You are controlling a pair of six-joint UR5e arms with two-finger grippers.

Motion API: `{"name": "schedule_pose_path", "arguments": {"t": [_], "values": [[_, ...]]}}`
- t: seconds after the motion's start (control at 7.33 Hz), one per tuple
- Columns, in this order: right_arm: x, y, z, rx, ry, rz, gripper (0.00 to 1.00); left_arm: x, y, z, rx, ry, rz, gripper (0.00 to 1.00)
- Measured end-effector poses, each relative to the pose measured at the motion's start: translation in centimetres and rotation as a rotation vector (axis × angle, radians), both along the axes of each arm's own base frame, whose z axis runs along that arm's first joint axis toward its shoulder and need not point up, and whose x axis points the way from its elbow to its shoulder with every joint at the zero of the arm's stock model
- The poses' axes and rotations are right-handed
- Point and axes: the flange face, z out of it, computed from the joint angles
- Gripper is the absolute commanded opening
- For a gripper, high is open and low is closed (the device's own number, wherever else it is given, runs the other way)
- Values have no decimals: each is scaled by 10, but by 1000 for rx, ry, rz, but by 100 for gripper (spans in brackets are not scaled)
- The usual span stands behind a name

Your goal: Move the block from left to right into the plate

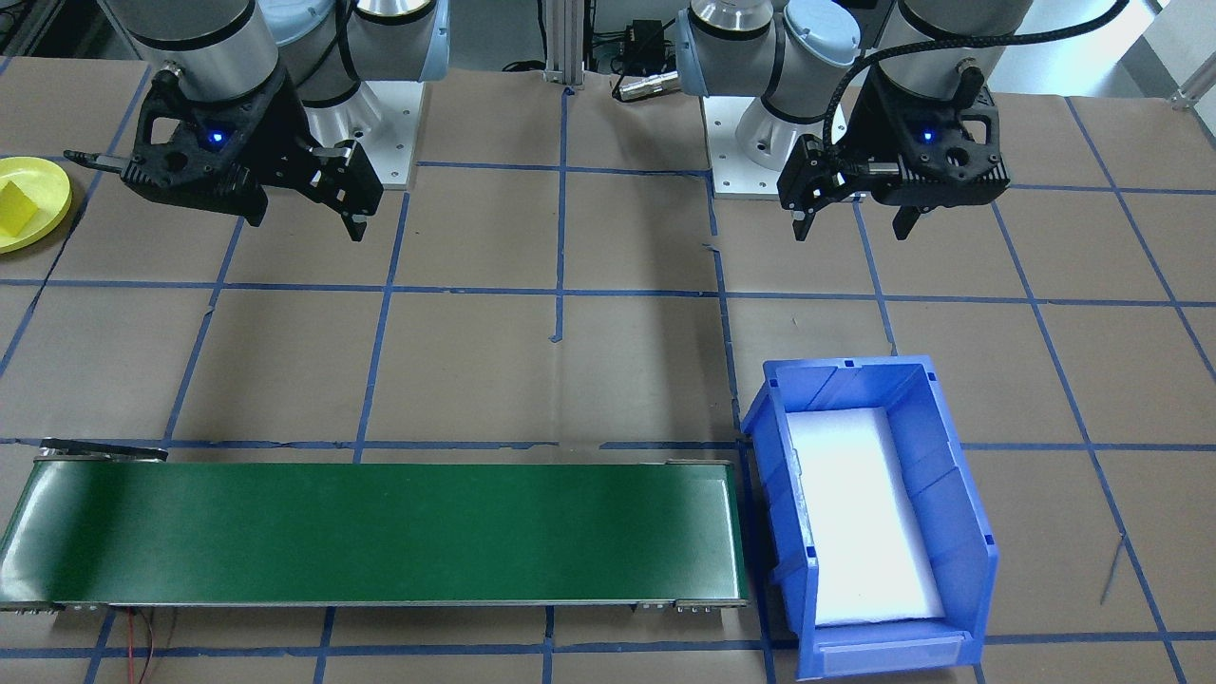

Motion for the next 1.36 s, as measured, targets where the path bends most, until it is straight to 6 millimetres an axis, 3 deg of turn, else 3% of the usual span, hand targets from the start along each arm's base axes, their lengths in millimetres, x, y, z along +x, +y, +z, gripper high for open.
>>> {"name": "schedule_pose_path", "arguments": {"t": [1.36], "values": [[0,3,-2,9,0,43,100,0,0,0,0,0,0,100]]}}
